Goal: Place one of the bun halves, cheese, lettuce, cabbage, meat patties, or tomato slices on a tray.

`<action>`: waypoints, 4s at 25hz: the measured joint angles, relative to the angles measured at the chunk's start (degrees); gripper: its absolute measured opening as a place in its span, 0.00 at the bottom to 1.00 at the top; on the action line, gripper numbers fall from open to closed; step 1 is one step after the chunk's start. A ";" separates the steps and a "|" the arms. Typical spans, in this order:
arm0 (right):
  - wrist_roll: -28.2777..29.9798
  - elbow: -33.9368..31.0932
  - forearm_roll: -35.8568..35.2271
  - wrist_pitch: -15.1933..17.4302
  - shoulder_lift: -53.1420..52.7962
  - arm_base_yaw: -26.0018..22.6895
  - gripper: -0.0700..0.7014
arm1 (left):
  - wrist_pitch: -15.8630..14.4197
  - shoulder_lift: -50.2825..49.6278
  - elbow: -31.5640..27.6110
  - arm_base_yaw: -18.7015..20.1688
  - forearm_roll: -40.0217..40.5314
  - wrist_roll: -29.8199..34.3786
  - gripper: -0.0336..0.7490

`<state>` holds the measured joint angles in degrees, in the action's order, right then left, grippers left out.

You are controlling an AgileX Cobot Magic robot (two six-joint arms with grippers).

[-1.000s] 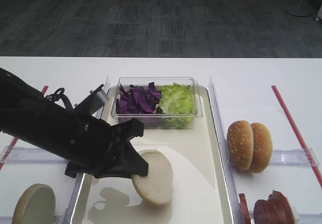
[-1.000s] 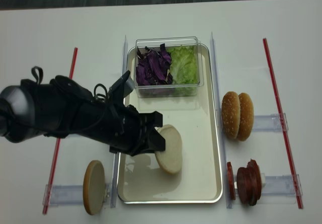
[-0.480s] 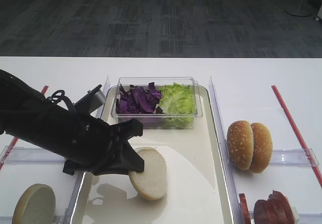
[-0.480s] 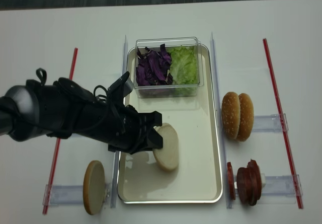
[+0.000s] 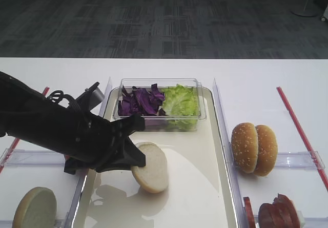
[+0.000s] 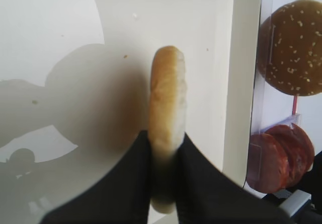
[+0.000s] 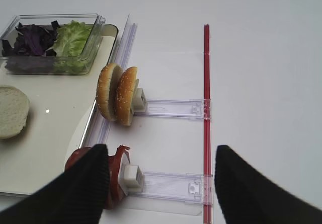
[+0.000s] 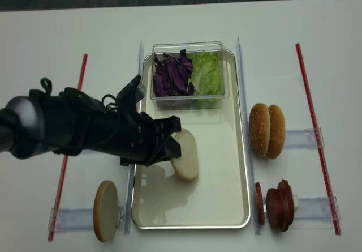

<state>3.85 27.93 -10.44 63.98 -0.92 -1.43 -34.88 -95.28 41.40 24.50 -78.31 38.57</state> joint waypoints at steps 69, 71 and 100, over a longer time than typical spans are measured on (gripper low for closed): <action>0.00 0.00 0.00 -0.12 0.00 0.00 0.72 | -18.01 4.80 13.08 -0.09 48.42 -27.19 0.71; 0.00 0.00 0.00 -0.12 0.00 0.00 0.72 | -19.07 5.04 13.60 -0.09 50.43 -28.22 0.71; 0.00 0.00 0.00 -0.12 0.00 0.00 0.72 | -31.39 15.12 18.21 -12.42 76.66 -36.15 0.65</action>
<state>3.85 27.93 -10.44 63.85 -0.92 -1.43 -66.27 -80.16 59.61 12.08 -1.64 2.42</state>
